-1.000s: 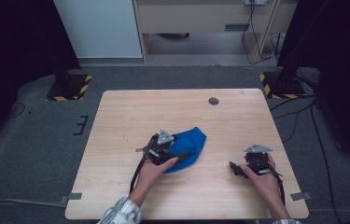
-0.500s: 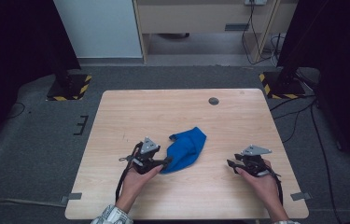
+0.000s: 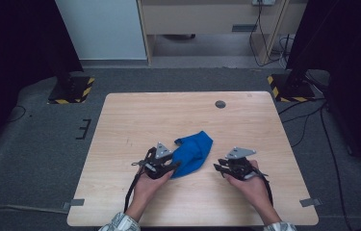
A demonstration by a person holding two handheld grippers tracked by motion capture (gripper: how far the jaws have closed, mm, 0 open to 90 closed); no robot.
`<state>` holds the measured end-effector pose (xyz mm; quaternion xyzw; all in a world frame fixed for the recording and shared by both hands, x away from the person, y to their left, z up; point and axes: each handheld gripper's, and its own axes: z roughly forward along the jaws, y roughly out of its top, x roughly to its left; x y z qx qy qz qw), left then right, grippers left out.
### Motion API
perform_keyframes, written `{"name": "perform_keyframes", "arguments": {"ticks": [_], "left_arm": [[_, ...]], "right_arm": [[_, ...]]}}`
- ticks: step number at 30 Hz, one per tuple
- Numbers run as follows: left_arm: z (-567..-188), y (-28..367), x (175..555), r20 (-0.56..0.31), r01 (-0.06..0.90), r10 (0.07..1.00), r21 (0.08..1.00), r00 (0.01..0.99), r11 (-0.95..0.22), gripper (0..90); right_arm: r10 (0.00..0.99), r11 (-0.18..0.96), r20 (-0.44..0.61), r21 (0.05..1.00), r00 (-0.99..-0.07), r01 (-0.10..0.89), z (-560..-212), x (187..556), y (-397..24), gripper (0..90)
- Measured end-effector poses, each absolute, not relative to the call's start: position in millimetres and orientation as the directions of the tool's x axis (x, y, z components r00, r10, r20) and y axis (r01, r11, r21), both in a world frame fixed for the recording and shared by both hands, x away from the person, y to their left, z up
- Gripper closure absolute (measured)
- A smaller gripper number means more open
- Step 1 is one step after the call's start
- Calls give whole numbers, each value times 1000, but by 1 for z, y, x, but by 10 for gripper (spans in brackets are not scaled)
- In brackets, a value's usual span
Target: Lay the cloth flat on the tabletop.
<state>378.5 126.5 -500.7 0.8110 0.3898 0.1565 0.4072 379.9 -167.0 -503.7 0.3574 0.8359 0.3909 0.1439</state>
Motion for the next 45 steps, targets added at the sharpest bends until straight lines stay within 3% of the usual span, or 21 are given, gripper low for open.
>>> {"name": "perform_keyframes", "arguments": {"ticks": [4, 10, 15, 16, 18, 19, 22, 25, 26, 31, 37, 38, 39, 42, 43, 44, 45], "left_arm": [[-492, 135, 371, -82, 505, 770, 798, 632, -329, 535], [-498, 132, 368, -97, 516, 761, 789, 641, -334, 339], [-506, 126, 370, -114, 536, 749, 768, 652, -350, 310], [-507, 126, 371, -109, 537, 752, 767, 650, -353, 310], [-508, 128, 374, -114, 547, 756, 759, 645, -352, 381], [-510, 130, 375, -122, 553, 751, 753, 649, -356, 463], [-509, 131, 378, -103, 534, 734, 754, 672, -383, 651], [-509, 131, 381, -104, 528, 731, 759, 675, -380, 727], [-508, 131, 383, -115, 525, 729, 768, 675, -366, 804], [-504, 133, 383, -133, 514, 733, 795, 667, -323, 850], [-510, 136, 386, -112, 540, 736, 753, 668, -375, 859], [-515, 136, 387, -111, 556, 734, 730, 670, -397, 858], [-515, 136, 387, -111, 556, 734, 730, 670, -397, 859], [-517, 134, 386, -105, 559, 734, 722, 671, -408, 854], [-517, 134, 386, -105, 559, 734, 722, 671, -408, 846], [-517, 134, 386, -102, 560, 736, 720, 669, -410, 843], [-517, 134, 386, -102, 560, 736, 720, 669, -410, 843]], "right_arm": [[717, 431, 36, 763, -696, 482, -492, 397, -149, 603], [762, 415, 30, 744, -647, 523, -478, 451, -114, 507], [776, 412, 60, 705, -628, 577, -488, 471, -107, 556], [774, 422, 60, 694, -631, 584, -490, 472, -106, 626], [757, 431, 78, 687, -648, 586, -493, 473, -106, 751], [744, 441, 76, 689, -663, 575, -495, 471, -107, 871], [742, 439, 82, 691, -666, 574, -494, 466, -112, 885], [739, 436, 84, 697, -669, 569, -490, 460, -118, 886], [737, 427, 85, 711, -671, 559, -484, 450, -125, 885], [733, 412, 90, 730, -675, 546, -484, 426, -137, 880], [705, 401, 136, 733, -696, 550, -504, 392, -142, 875], [700, 408, 139, 728, -701, 552, -509, 385, -140, 816], [700, 408, 139, 728, -701, 552, -509, 385, -140, 816], [711, 373, 150, 747, -687, 550, -502, 383, -145, 623], [711, 373, 150, 747, -687, 550, -502, 383, -145, 623], [725, 355, 152, 753, -672, 553, -494, 384, -148, 504], [725, 355, 152, 753, -672, 553, -494, 384, -148, 504]]}}
